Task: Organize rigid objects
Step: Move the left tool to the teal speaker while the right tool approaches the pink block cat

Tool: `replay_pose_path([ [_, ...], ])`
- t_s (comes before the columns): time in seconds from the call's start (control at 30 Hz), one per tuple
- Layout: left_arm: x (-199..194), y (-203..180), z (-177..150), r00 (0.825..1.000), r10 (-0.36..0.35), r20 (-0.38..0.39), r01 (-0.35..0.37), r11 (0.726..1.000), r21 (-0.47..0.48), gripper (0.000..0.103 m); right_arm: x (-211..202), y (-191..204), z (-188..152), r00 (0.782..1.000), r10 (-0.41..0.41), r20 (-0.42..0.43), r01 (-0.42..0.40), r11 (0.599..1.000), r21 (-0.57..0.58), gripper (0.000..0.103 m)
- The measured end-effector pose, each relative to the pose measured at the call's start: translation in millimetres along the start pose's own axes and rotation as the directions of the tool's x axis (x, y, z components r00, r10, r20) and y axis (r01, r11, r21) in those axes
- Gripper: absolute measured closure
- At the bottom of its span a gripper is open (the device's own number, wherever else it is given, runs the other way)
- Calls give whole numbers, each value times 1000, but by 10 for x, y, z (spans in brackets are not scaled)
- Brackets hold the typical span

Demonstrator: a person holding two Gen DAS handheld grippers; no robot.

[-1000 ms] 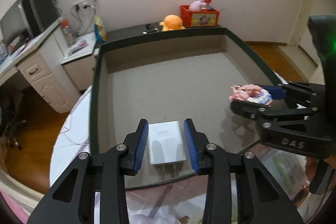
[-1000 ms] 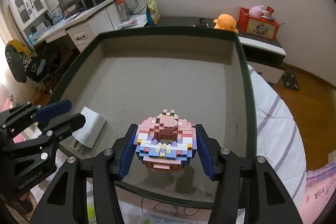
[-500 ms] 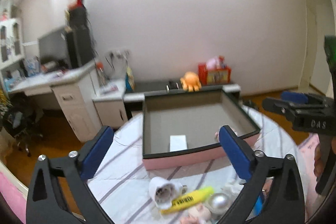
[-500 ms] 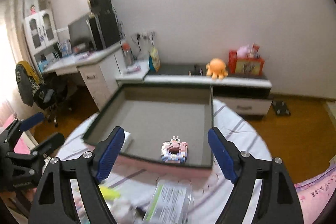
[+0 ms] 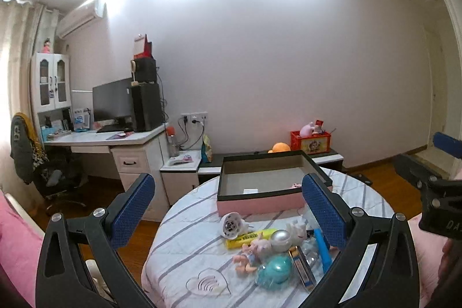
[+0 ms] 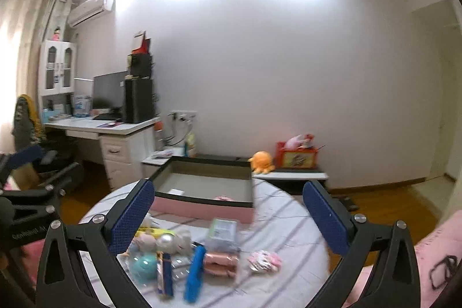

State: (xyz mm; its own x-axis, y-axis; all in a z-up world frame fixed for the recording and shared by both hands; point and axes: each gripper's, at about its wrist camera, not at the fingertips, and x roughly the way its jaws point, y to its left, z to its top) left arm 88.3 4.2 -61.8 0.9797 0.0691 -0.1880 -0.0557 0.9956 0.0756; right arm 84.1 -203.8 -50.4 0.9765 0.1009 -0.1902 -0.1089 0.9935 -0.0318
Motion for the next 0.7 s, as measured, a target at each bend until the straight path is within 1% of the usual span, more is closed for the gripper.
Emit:
replay_pose_path([
  [0.07,-95,29,-17,1000,-9,9,9,1000,-14,0,-151,-13,-52,1000,-6,7,6,1000,11,0],
  [0.2,-196,26,-41,1000,-30,10,30,999,-29,0,-327,-53,-95,1000,-12,7,12,1000,21,0],
  [0.27,-236,7,-65,1000,-24,16,24,1000,-18,0,-398,-70,-106,1000,-18,13,18,1000,20,0],
  [0.37,-234,-15,-96,1000,-24,2,24,1000,0,0,-472,-115,-127,999,-39,18,39,999,19,0],
  [0.43,-193,-1,-146,1000,-20,-19,20,1000,4,0,-479,-156,-146,999,-50,12,49,998,25,0],
  [0.57,-95,25,-292,997,-3,-74,4,1000,15,0,-431,-309,-269,997,-75,-28,76,996,49,0],
  [0.7,59,50,-476,990,-2,-138,6,1000,29,0,-262,-431,-438,992,-87,-92,93,994,58,0],
])
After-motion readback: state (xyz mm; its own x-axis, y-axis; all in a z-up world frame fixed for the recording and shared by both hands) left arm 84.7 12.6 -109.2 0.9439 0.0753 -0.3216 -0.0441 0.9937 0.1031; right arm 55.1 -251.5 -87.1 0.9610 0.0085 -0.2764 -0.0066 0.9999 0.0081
